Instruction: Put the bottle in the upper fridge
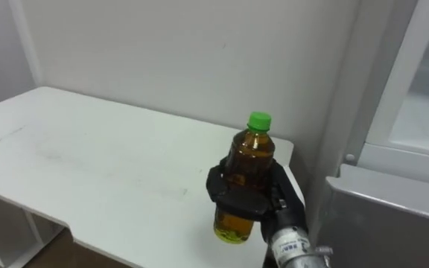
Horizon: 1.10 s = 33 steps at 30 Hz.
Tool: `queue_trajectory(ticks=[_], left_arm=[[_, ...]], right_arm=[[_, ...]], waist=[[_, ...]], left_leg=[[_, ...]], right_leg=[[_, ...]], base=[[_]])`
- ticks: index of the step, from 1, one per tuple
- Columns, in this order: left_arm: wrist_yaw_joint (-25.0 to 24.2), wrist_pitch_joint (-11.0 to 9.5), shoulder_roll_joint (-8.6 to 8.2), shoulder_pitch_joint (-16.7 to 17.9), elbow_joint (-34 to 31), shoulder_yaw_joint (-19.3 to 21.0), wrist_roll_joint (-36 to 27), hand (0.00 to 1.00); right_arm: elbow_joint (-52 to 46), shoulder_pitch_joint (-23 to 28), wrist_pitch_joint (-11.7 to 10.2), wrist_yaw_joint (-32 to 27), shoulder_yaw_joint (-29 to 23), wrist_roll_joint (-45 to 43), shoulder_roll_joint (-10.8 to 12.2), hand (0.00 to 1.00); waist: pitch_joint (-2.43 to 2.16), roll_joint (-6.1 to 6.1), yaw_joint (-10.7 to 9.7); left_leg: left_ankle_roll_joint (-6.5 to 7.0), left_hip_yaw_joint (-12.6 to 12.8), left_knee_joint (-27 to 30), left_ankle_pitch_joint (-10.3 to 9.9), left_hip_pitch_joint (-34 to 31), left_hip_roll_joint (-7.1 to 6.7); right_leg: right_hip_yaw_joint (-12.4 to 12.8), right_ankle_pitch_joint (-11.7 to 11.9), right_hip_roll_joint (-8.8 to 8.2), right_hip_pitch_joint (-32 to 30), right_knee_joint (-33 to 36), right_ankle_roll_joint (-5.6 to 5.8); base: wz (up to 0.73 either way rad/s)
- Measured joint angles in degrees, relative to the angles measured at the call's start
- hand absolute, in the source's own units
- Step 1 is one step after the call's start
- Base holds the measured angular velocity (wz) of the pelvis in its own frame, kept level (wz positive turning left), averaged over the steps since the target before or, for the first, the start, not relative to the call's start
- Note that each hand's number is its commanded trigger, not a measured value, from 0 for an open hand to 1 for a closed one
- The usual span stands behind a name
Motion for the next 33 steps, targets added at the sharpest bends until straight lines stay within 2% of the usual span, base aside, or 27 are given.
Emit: queue_trajectory(ticks=[3,7,13,17,21,27,33], left_arm=[[-0.2,0.0,-0.18,-0.7,0.2,0.0,0.4,0.00],[0.1,-0.5,-0.76,-1.8,1.9,0.0,0.3,0.00],[0.0,-0.7,-0.90,-1.8,2.5,0.2,0.3,0.00],[-1.0,-0.8,-1.15,-2.0,2.5,2.1,0.3,0.00],[-1.2,-1.0,-1.31,-2.0,2.4,2.3,0.3,0.00],[-1.8,-1.2,-1.27,-2.0,2.5,3.3,0.3,0.00],[-1.8,-1.5,-1.14,-3.1,3.1,3.8,0.4,0.00]], right_arm=[[-3.2,0.0,0.0,1.7,-2.2,-0.1,0.0,1.00],[-5.9,0.0,0.0,3.6,-4.3,0.0,0.0,1.00],[-10.3,0.0,0.3,5.8,-5.4,0.8,-0.4,1.00],[-14.6,0.0,0.4,8.0,-6.8,0.9,-0.4,1.00],[-18.5,0.0,0.4,9.4,-8.8,2.7,-0.4,1.00],[-22.4,0.0,0.4,10.8,-10.0,2.3,-0.5,1.00],[-23.7,0.0,0.4,10.9,-11.7,0.1,-0.5,1.00]], waist=[[0.13,-0.30,-0.6],[0.35,-0.45,-0.3],[0.38,-0.47,-0.6],[0.39,-0.42,-1.5],[0.46,0.03,-2.2],[0.18,0.60,-3.9],[-0.08,0.18,-4.2]], left_leg=[[0.00,0.1,0.3,0.0,0.1,0.01],[0.06,1.0,0.4,-0.1,0.8,0.14],[0.09,1.7,0.1,-0.1,0.9,0.31],[0.09,1.7,0.1,-0.1,0.9,0.29],[0.09,1.8,0.1,-0.1,1.1,0.31],[0.04,2.0,0.0,-0.1,0.9,0.49],[0.03,3.3,-0.4,-0.1,1.5,0.82]], right_leg=[[0.2,0.0,0.02,0.0,0.0,-0.01],[1.6,0.0,0.12,-0.1,0.2,-0.02],[2.4,0.2,0.27,-0.6,0.1,-0.04],[2.4,0.2,0.27,-0.5,0.0,-0.02],[2.4,0.2,0.29,-0.3,-0.1,-0.01],[2.6,0.3,0.50,-0.5,0.1,-0.14],[3.4,0.4,0.63,-0.6,0.1,-0.22]], base=[[0.00],[-0.13],[-0.08],[-0.01],[0.00],[-0.01],[-0.09]])
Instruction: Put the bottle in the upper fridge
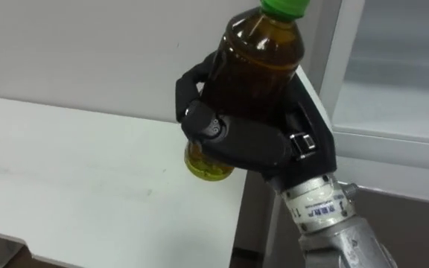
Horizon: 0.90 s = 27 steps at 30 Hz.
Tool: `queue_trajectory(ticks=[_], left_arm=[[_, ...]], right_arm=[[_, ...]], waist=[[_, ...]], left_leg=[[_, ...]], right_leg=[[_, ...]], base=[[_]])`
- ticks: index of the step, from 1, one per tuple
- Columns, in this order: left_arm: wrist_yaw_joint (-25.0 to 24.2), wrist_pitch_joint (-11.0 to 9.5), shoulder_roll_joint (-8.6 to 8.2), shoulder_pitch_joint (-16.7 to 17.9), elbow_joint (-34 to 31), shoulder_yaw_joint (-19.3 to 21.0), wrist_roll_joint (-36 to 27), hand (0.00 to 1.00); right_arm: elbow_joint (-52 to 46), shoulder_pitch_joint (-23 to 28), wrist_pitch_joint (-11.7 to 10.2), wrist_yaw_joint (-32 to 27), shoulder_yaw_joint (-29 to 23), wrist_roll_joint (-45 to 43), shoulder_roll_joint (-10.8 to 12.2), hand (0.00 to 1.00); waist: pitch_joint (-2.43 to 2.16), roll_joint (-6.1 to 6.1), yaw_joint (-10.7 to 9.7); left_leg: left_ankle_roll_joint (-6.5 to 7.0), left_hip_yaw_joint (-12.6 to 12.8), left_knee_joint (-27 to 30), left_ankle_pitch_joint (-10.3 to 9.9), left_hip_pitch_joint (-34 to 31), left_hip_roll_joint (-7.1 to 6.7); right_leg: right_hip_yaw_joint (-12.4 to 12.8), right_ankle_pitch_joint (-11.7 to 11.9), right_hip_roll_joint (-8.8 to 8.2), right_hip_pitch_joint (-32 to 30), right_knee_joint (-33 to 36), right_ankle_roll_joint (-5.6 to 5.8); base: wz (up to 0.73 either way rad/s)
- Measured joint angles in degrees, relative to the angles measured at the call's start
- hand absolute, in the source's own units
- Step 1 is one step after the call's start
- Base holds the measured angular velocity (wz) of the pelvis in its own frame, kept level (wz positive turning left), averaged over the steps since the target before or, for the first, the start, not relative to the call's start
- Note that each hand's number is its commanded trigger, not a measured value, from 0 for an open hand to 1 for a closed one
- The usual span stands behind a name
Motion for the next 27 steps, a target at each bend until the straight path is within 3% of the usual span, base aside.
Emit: queue_trajectory(ticks=[8,12,18,22,24,27], left_arm=[[0.1,-0.9,-0.14,0.1,3.2,3.5,0.9,0.00],[0.2,-1.5,-0.35,-0.2,3.3,6.0,2.6,0.00],[0.1,-2.0,-1.51,0.1,3.7,9.1,2.7,0.00],[-0.3,-2.0,-1.54,0.1,3.5,9.5,4.2,0.00],[-0.4,-2.0,-1.54,0.2,3.5,9.5,5.1,0.00],[-0.4,-1.9,-1.54,0.1,3.5,9.5,5.7,0.00]], right_arm=[[-0.2,0.5,0.0,-0.7,-6.8,0.1,-0.4,1.00],[-1.7,3.4,0.0,-1.4,-11.5,0.0,-1.4,1.00],[-4.1,5.4,0.0,-3.5,-15.8,-1.7,-2.7,1.00],[-4.4,5.5,-0.1,-5.3,-17.8,-1.9,-5.9,1.00],[-4.4,5.5,-0.1,-6.0,-18.1,-2.1,-6.3,1.00],[-4.3,5.5,-0.1,-6.9,-18.1,-2.4,-6.3,1.00]], waist=[[-0.07,-0.19,-2.0],[0.01,-0.08,-2.7],[0.00,-0.09,-4.4],[-0.06,-1.02,-5.0],[-0.15,-1.59,-5.6],[0.11,-2.24,-5.7]], left_leg=[[-0.01,0.7,-0.1,0.0,0.6,0.13],[-0.08,1.2,-0.2,-0.1,1.0,0.32],[-0.16,1.7,-0.8,-0.1,1.5,0.43],[-0.15,1.9,-0.9,-0.1,2.2,0.39],[-0.15,1.9,-0.9,-0.1,2.3,0.40],[-0.16,2.4,-0.9,-0.1,2.6,0.49]], right_leg=[[0.7,0.0,0.06,0.2,0.0,-0.02],[1.3,0.1,0.22,0.3,0.0,-0.14],[1.8,0.1,0.31,0.6,0.0,-0.14],[2.1,0.1,0.29,0.8,0.0,-0.13],[2.2,0.1,0.31,0.9,-0.1,-0.13],[2.6,0.1,0.39,1.0,-0.1,-0.13]], base=[[-0.04],[-0.06],[-0.06],[-0.02],[-0.02],[-0.06]])
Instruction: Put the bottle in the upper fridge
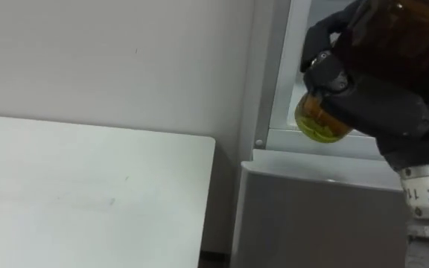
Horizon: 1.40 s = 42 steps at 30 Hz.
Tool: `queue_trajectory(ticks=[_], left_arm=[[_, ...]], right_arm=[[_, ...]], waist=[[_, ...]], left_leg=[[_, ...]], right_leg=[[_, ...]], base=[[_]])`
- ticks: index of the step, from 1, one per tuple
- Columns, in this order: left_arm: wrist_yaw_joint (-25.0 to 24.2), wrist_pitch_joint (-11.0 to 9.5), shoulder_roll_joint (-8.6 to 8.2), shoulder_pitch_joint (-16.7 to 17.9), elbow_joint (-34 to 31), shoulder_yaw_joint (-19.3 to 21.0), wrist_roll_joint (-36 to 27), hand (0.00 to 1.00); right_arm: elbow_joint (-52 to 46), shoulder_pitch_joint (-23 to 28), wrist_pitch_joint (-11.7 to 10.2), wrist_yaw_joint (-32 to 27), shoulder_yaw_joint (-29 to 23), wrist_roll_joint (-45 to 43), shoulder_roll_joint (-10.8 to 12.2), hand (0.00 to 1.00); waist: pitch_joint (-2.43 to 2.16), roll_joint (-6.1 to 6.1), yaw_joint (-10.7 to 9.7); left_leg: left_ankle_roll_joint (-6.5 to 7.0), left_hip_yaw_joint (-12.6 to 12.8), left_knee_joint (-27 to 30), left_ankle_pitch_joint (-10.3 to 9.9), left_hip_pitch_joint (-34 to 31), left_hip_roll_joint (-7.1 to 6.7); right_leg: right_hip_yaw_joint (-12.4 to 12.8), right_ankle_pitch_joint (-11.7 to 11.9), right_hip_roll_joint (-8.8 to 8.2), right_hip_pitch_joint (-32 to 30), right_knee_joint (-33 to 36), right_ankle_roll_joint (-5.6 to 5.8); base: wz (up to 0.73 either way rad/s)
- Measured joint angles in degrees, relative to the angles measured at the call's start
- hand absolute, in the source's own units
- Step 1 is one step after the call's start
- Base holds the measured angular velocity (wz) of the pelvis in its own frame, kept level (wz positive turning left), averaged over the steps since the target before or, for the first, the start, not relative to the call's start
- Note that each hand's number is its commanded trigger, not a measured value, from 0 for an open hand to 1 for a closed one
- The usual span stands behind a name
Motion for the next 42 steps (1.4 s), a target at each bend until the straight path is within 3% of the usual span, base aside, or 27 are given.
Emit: queue_trajectory(ticks=[11,15,22,30,33,37,42], left_arm=[[0.0,0.1,0.09,-0.2,-0.5,0.0,0.5,0.00],[0.0,0.1,0.10,-0.9,-0.5,0.1,0.6,0.00],[0.0,0.1,0.08,-0.7,-0.5,0.2,0.6,0.00],[-1.0,0.1,0.28,-0.5,-0.4,0.5,0.3,0.00],[-1.1,0.1,0.31,-0.4,-0.4,0.8,0.5,0.00],[-1.6,0.7,0.31,0.3,-1.3,1.8,0.5,0.00],[-2.3,0.9,0.74,0.6,-2.8,3.0,0.3,0.00]], right_arm=[[0.3,-0.1,0.0,-2.9,-0.4,-2.1,-0.5,1.00],[1.4,-0.3,0.1,-3.1,-1.4,-0.8,-5.1,1.00],[11.0,-7.7,-0.1,-6.9,-4.1,1.2,-5.9,1.00],[22.5,-9.2,0.0,-11.6,-4.2,0.3,-6.9,1.00],[27.9,-10.6,0.2,-12.4,-3.9,0.3,-9.0,1.00],[36.7,-14.8,1.4,-13.3,-3.9,0.2,-12.0,1.00],[41.4,-15.5,1.6,-13.8,-3.9,0.3,-12.8,1.00]], waist=[[0.22,0.11,-0.1],[0.19,0.03,0.1],[0.17,-0.38,0.2],[0.46,-1.18,0.4],[0.69,-1.60,0.4],[0.43,-2.40,0.3],[0.21,-2.80,1.1]], left_leg=[[-0.09,0.7,0.4,-0.7,0.9,0.48],[-0.10,0.7,0.4,-0.7,0.9,0.53],[-0.14,0.7,0.5,-0.7,1.1,0.58],[-0.27,0.8,0.9,-0.8,0.9,0.75],[-0.28,0.6,0.9,-0.8,0.5,0.73],[-0.31,0.6,1.0,-0.8,-0.1,0.70],[-0.35,0.6,1.0,-0.8,-0.1,0.74]], right_leg=[[0.6,0.1,0.40,0.7,0.0,-0.05],[0.5,0.2,0.46,0.7,0.1,-0.06],[0.6,0.2,0.58,0.8,0.0,-0.07],[0.5,0.2,0.60,0.6,0.5,-0.10],[0.4,0.1,0.61,0.2,0.5,-0.16],[0.5,0.1,0.69,-0.3,0.2,-0.21],[0.4,0.1,0.78,-0.3,0.1,-0.20]], base=[[-0.04],[0.00],[0.00],[0.00],[0.00],[0.00],[0.00]])
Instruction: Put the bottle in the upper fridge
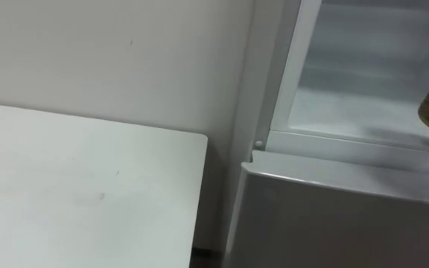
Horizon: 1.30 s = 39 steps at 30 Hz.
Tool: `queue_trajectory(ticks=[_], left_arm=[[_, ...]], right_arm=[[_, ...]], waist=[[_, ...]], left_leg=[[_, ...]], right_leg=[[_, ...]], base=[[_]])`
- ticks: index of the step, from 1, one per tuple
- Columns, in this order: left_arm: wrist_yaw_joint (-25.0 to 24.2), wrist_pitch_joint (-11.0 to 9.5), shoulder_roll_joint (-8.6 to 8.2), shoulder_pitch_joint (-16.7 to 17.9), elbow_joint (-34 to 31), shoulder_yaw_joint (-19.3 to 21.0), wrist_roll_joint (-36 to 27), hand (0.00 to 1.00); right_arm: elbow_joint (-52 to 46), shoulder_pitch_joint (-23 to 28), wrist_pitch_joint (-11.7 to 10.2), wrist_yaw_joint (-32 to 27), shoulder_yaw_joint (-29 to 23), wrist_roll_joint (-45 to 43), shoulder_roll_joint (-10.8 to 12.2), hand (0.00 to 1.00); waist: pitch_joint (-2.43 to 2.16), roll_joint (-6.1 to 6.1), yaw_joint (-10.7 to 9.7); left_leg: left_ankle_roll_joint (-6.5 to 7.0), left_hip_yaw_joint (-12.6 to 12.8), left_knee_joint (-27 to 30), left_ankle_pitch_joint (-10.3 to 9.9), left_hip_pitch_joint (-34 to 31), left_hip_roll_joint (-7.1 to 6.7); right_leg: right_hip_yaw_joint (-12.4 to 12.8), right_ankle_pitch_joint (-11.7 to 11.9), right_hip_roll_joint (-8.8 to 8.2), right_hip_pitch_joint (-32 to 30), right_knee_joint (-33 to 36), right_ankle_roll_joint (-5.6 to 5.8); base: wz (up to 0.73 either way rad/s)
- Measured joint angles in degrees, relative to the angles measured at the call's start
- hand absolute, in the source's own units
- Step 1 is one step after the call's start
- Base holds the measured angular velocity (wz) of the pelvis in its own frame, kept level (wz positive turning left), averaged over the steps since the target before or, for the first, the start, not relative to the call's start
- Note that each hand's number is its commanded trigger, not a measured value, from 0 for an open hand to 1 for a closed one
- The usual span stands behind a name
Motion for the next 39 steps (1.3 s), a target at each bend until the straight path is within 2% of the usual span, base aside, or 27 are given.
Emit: queue_trajectory(ticks=[5,8,14,16,21,24,25,30,35,37,39], left_arm=[[0.0,-0.1,0.71,0.6,-1.0,0.6,0.0,0.00],[-0.3,-0.1,0.83,1.6,-1.0,0.6,0.0,0.00],[-0.4,0.1,0.90,2.6,-0.9,0.6,0.0,0.00],[-0.4,0.1,0.96,2.7,-0.5,0.4,0.0,0.00],[-0.3,0.8,1.02,3.1,-0.6,0.3,-0.1,0.00],[0.0,0.9,1.02,3.8,-0.5,0.3,-0.1,0.00],[0.1,0.9,1.01,4.2,-0.5,0.3,-0.1,0.00],[0.2,1.0,1.06,5.6,-0.6,0.4,-0.1,0.00],[0.2,1.7,1.08,6.3,-0.7,0.4,-0.1,0.00],[0.2,1.8,1.14,6.3,-1.7,0.3,-0.8,0.00],[0.2,1.9,1.16,6.3,-2.3,0.1,-1.9,0.00]], right_arm=[[4.9,-0.7,1.1,-0.3,0.0,0.2,-0.8,1.00],[9.2,-2.8,1.5,0.2,0.7,0.4,-0.8,1.00],[10.9,-4.0,1.7,2.0,2.9,2.8,-0.9,1.00],[11.0,-4.0,1.6,2.6,3.9,2.9,-0.9,1.00],[11.0,-4.2,1.6,2.4,4.3,3.3,-0.9,1.00],[11.0,-4.3,1.4,1.7,4.3,5.3,-0.9,1.00],[11.0,-4.3,1.1,1.3,4.3,6.0,-0.9,1.00],[11.1,-4.3,-0.6,2.0,4.4,7.6,-0.9,1.00],[11.5,-4.3,-2.1,3.5,4.4,9.4,-0.9,1.00],[13.7,-4.7,-4.3,4.7,4.5,9.8,-0.9,1.00],[15.0,-5.3,-4.9,5.2,4.6,10.4,-0.9,1.00]], waist=[[0.00,-0.03,0.5],[-0.03,0.03,0.7],[-0.04,0.14,1.2],[-0.08,0.32,1.9],[0.24,1.16,2.5],[-0.26,1.94,3.3],[-0.34,2.21,3.7],[-0.05,2.93,3.9],[0.03,3.34,4.5],[0.03,3.43,5.5],[0.07,3.47,5.7]], left_leg=[[-0.02,-0.6,0.0,0.0,-0.4,-0.01],[-0.03,-0.7,0.2,0.0,-0.7,0.00],[-0.04,-0.8,0.8,0.0,-0.9,0.01],[-0.03,-0.8,0.9,0.0,-0.8,0.00],[0.01,-2.3,0.9,-0.1,-1.1,-0.30],[0.01,-3.1,0.9,0.0,-1.0,-0.58],[0.02,-3.2,0.9,0.0,-1.0,-0.66],[0.05,-4.3,1.2,0.0,-1.4,-1.04],[0.03,-5.1,1.6,0.0,-1.4,-1.13],[0.01,-5.2,1.8,0.0,-1.7,-1.08],[-0.01,-5.6,2.0,0.0,-2.3,-1.09]], right_leg=[[-1.1,0.0,-0.07,-0.1,0.0,0.01],[-1.6,0.0,-0.13,0.0,0.0,0.01],[-1.8,0.0,-0.18,0.0,0.0,0.00],[-1.9,0.0,-0.21,0.1,0.1,-0.03],[-3.6,0.0,-0.49,1.0,0.0,-0.03],[-4.4,0.0,-0.72,1.3,-0.1,-0.02],[-4.6,-0.1,-0.79,1.5,-0.2,-0.02],[-5.6,-0.1,-0.72,2.4,-1.5,0.11],[-6.4,-0.2,-0.58,3.1,-2.1,0.23],[-6.6,-0.2,-0.55,3.1,-2.1,0.25],[-7.2,-0.2,-0.55,2.9,-2.1,0.25]], base=[[0.07],[0.04],[0.00],[0.00],[0.16],[0.10],[0.08],[0.13],[0.12],[0.06],[0.15]])
